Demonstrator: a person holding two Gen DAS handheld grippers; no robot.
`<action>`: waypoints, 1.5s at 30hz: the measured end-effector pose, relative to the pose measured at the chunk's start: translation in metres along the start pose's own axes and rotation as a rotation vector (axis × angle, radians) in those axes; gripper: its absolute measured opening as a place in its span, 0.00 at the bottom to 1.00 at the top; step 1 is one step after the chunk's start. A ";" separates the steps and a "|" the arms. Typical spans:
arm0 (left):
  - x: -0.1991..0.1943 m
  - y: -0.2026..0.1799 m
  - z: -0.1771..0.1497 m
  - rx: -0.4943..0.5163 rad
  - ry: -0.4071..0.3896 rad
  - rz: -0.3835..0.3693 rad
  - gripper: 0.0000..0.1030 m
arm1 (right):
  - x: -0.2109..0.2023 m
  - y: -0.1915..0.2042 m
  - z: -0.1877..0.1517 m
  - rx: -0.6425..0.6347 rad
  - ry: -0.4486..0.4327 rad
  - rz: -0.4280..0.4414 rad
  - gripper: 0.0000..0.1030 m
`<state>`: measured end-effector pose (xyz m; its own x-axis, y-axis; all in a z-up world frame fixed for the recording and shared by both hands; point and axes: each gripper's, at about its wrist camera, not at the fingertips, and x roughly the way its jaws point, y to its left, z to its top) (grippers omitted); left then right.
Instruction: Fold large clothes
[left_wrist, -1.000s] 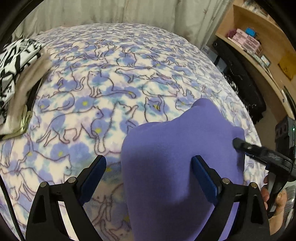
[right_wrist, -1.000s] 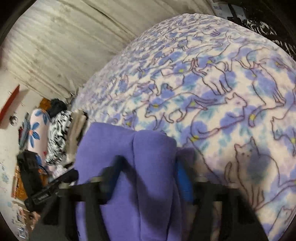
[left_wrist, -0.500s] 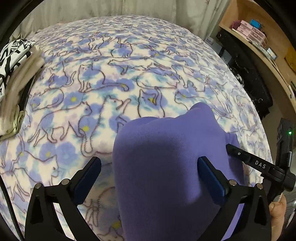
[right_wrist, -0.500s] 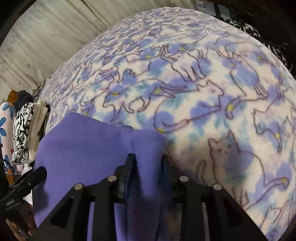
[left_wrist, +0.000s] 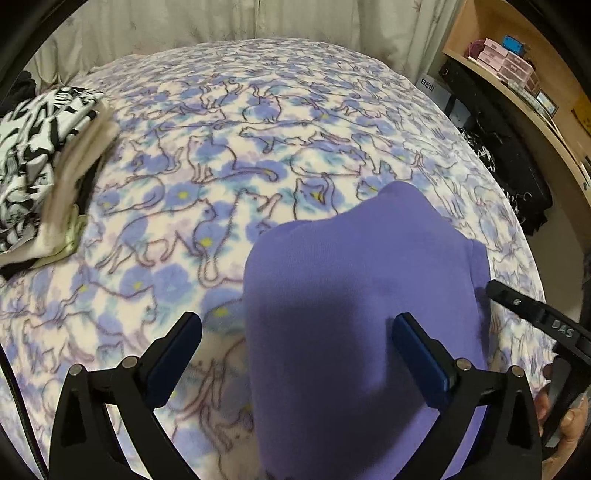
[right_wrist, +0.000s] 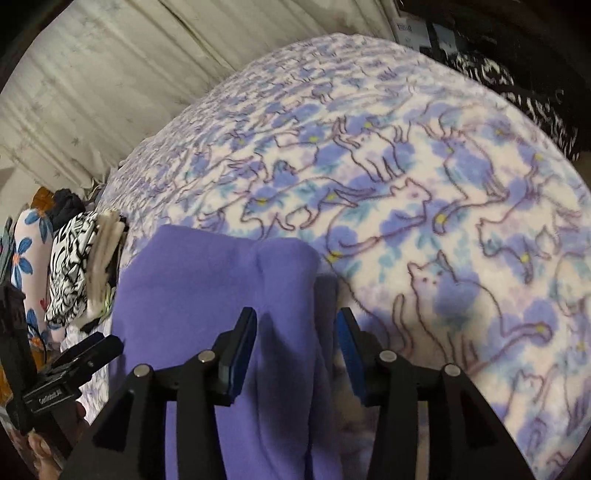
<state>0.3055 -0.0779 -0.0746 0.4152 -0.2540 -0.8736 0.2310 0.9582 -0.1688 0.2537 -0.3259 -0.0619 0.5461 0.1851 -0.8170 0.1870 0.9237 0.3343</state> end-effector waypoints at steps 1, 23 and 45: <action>-0.006 0.000 -0.004 0.007 -0.004 0.000 0.99 | -0.007 0.003 -0.003 -0.004 -0.005 0.005 0.44; -0.119 0.012 -0.078 0.011 -0.102 -0.218 0.99 | -0.116 0.036 -0.084 -0.171 -0.054 0.033 0.64; 0.004 0.030 -0.095 -0.115 0.056 -0.355 1.00 | 0.013 -0.024 -0.065 -0.070 0.195 0.188 0.89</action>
<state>0.2303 -0.0371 -0.1262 0.2777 -0.5684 -0.7744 0.2507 0.8211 -0.5128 0.2032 -0.3242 -0.1109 0.3974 0.4103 -0.8208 0.0369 0.8866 0.4611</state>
